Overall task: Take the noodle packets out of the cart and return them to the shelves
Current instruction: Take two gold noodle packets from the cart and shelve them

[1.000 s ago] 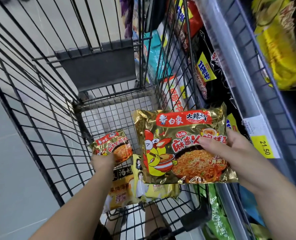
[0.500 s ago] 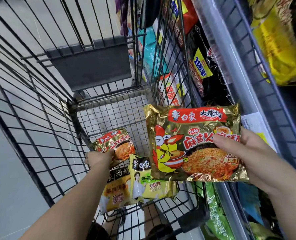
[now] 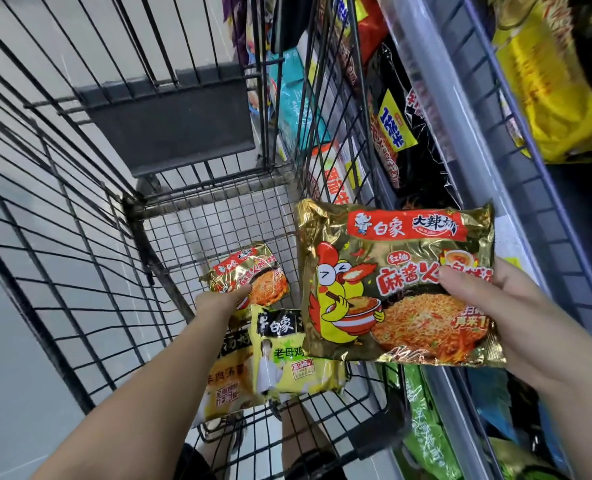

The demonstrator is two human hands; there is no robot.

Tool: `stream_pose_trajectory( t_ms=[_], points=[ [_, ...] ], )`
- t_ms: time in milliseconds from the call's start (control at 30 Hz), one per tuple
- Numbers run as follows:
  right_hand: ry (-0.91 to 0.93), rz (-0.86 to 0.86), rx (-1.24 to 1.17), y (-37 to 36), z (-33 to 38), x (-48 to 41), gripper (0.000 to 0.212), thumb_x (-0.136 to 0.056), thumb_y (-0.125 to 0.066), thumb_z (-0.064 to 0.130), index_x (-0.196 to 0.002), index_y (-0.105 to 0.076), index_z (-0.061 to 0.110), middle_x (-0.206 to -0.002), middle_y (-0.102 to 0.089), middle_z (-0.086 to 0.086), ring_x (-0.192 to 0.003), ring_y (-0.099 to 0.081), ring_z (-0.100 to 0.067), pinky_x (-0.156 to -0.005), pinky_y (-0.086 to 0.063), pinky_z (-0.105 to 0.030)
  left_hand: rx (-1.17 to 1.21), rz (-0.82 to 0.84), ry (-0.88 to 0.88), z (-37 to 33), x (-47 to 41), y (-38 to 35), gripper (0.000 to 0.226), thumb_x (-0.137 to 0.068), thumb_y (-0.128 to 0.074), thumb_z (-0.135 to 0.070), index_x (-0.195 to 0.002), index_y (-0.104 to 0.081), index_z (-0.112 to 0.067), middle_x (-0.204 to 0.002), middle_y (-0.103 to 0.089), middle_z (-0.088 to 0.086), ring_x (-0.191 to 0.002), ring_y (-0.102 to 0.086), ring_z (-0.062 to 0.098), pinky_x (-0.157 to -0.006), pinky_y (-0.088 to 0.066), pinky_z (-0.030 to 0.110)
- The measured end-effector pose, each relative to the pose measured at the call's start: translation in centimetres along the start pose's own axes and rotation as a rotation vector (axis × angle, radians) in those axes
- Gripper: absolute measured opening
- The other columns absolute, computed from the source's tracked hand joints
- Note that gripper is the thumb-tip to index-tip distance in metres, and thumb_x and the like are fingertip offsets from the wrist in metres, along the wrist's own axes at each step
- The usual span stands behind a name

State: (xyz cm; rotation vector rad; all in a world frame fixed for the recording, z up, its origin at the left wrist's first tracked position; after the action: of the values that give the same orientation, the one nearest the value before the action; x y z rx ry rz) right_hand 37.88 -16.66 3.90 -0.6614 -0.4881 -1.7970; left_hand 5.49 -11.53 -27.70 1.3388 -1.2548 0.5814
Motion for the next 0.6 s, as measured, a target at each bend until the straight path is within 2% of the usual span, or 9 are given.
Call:
stream_pose_trajectory(
  t_ms=[133, 200, 267, 300, 367, 433, 467, 567, 600],
  points=[
    [-0.007, -0.013, 0.012, 0.3, 0.0, 0.2, 0.026, -0.075, -0.063, 0.018, -0.077, -0.083, 0.035, -0.09, -0.082, -0.002, -0.075, -0.078, -0.014, -0.055, -0.058, -0.022, -0.029, -0.028, 0.016, 0.1, 0.2, -0.4, 0.102, -0.072, -0.091, -0.042, -0.144, -0.039, 0.008, -0.114, -0.061, 0.022, -0.087, -0.055, 0.031, -0.078, -0.045, 0.04],
    [-0.004, -0.033, 0.028, 0.8, 0.0, 0.2, 0.025, -0.074, -0.064, 0.021, -0.074, -0.082, 0.037, -0.088, -0.082, -0.002, -0.073, -0.078, -0.013, -0.055, -0.058, -0.022, -0.019, -0.031, 0.016, 0.3, 0.3, -0.4, 0.093, -0.074, -0.091, -0.039, -0.139, -0.044, 0.009, -0.109, -0.064, 0.02, -0.088, -0.06, 0.033, -0.079, -0.043, 0.039],
    [-0.007, -0.036, 0.014, 1.0, -0.1, 0.2, 0.015, -0.071, -0.071, 0.028, -0.077, -0.083, 0.035, -0.089, -0.082, -0.003, -0.075, -0.079, -0.015, -0.056, -0.059, -0.023, 0.01, -0.018, 0.005, 0.2, 0.3, -0.5, 0.081, -0.077, -0.09, -0.035, -0.132, -0.05, 0.009, -0.086, -0.061, 0.013, -0.077, -0.058, 0.029, -0.081, -0.043, 0.038],
    [-0.005, -0.027, 0.012, 1.1, -0.2, 0.2, 0.017, -0.07, -0.073, 0.031, -0.084, -0.083, 0.031, -0.093, -0.082, -0.005, -0.078, -0.079, -0.017, -0.057, -0.06, -0.024, 0.004, -0.016, -0.011, 0.1, 0.3, -0.5, 0.068, -0.08, -0.088, -0.034, -0.121, -0.055, 0.009, -0.075, -0.053, 0.009, -0.072, -0.054, 0.027, -0.081, -0.045, 0.038],
    [-0.027, -0.047, 0.003, 1.3, -0.5, 0.2, 0.024, -0.074, -0.068, 0.024, -0.094, -0.079, 0.022, -0.094, -0.081, -0.007, -0.078, -0.079, -0.019, -0.057, -0.06, -0.025, -0.003, -0.031, -0.023, 0.3, 0.3, -0.5, 0.04, -0.088, -0.081, -0.031, -0.085, -0.056, -0.001, -0.07, -0.048, 0.005, -0.067, -0.057, 0.023, -0.077, -0.05, 0.035],
    [-0.032, -0.07, 0.0, 1.5, -0.6, 0.2, 0.024, -0.075, -0.063, 0.017, -0.095, -0.076, 0.018, -0.089, -0.081, -0.006, -0.073, -0.079, -0.017, -0.053, -0.058, -0.023, 0.038, -0.04, -0.026, 0.6, 0.7, -0.4, 0.034, -0.093, -0.075, -0.019, -0.073, -0.048, -0.012, -0.072, -0.054, 0.004, -0.043, -0.058, 0.007, -0.057, -0.048, 0.024],
    [-0.033, -0.071, 0.001, 1.3, -0.5, 0.3, 0.023, -0.075, -0.062, 0.017, -0.091, -0.078, 0.019, -0.087, -0.081, -0.005, -0.071, -0.078, -0.016, -0.053, -0.058, -0.022, 0.041, -0.059, -0.034, 0.8, 0.7, -0.1, 0.033, -0.093, -0.074, -0.015, -0.073, -0.048, -0.014, -0.076, -0.06, 0.006, -0.043, -0.059, 0.004, -0.052, -0.046, 0.022],
    [-0.029, -0.079, -0.016, 1.2, -0.7, 0.4, 0.023, -0.075, -0.062, 0.016, -0.092, -0.077, 0.019, -0.083, -0.081, -0.002, -0.069, -0.078, -0.013, -0.051, -0.056, -0.02, 0.047, -0.154, -0.073, 0.8, 0.8, 1.1, 0.026, -0.088, -0.08, -0.019, -0.081, -0.056, -0.016, -0.106, -0.071, 0.013, -0.085, -0.069, 0.025, -0.071, -0.05, 0.03],
    [-0.033, -0.084, -0.014, 1.1, -0.8, 0.4, 0.024, -0.074, -0.062, 0.016, -0.095, -0.074, 0.018, -0.081, -0.081, 0.001, -0.067, -0.077, -0.01, -0.05, -0.056, -0.018, 0.033, -0.167, -0.087, 0.5, 1.1, 1.4, 0.026, -0.086, -0.082, -0.023, -0.09, -0.058, -0.014, -0.111, -0.071, 0.015, -0.091, -0.069, 0.029, -0.072, -0.05, 0.034]
  ],
)
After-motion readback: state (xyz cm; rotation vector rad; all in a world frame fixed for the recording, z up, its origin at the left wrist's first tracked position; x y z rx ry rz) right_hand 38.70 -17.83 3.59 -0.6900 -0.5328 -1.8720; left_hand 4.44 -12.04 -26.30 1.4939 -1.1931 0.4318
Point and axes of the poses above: each hand's wrist, its own x-axis away from the middle knuckle, its own y-axis out of the back of the hand, z = x × y, the point moved 10 cm from there along -x, towards the middle knuckle
